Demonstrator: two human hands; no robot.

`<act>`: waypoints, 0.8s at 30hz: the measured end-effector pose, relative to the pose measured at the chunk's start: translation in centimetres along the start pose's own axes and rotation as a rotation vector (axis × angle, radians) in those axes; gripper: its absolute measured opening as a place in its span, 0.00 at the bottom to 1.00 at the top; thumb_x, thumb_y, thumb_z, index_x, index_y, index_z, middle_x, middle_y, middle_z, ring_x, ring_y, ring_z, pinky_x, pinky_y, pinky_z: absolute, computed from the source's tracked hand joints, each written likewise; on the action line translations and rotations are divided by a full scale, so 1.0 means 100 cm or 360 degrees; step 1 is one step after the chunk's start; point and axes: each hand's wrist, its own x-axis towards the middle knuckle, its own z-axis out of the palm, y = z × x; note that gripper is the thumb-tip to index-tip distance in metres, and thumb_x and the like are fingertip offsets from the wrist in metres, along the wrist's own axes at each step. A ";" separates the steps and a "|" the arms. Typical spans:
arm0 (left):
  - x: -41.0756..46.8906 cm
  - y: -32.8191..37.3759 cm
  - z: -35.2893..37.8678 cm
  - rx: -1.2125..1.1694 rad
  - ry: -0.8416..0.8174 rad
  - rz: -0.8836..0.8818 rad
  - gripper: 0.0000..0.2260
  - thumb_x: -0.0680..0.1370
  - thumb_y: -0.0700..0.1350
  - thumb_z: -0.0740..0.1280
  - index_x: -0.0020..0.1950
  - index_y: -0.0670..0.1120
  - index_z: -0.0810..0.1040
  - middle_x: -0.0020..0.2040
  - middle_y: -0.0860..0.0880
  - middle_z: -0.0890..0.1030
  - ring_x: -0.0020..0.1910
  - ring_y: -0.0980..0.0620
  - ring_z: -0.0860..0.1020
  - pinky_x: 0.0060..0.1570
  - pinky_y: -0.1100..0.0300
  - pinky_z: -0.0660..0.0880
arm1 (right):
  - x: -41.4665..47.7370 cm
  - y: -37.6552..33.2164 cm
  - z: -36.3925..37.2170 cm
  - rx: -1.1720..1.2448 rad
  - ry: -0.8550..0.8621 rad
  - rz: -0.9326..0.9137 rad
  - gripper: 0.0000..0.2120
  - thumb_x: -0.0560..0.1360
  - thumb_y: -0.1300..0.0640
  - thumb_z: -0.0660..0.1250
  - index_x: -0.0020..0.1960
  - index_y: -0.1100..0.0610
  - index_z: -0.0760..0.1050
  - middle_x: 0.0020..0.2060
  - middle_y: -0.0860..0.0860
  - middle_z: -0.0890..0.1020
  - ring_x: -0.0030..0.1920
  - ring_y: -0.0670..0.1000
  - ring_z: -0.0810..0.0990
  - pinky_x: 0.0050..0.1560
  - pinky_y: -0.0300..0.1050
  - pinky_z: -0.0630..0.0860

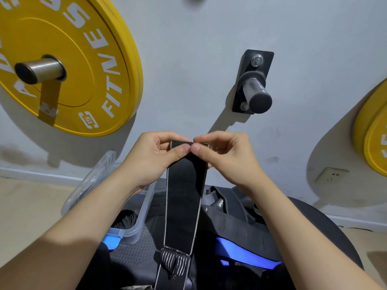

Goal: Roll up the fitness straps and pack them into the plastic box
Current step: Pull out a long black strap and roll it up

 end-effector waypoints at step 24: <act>0.000 -0.001 0.005 -0.0094 -0.0086 -0.0069 0.20 0.84 0.53 0.63 0.66 0.40 0.82 0.61 0.44 0.88 0.65 0.47 0.84 0.71 0.49 0.76 | 0.002 -0.004 0.000 0.0475 -0.0138 0.0193 0.11 0.76 0.50 0.75 0.52 0.57 0.89 0.34 0.58 0.84 0.30 0.54 0.82 0.36 0.44 0.83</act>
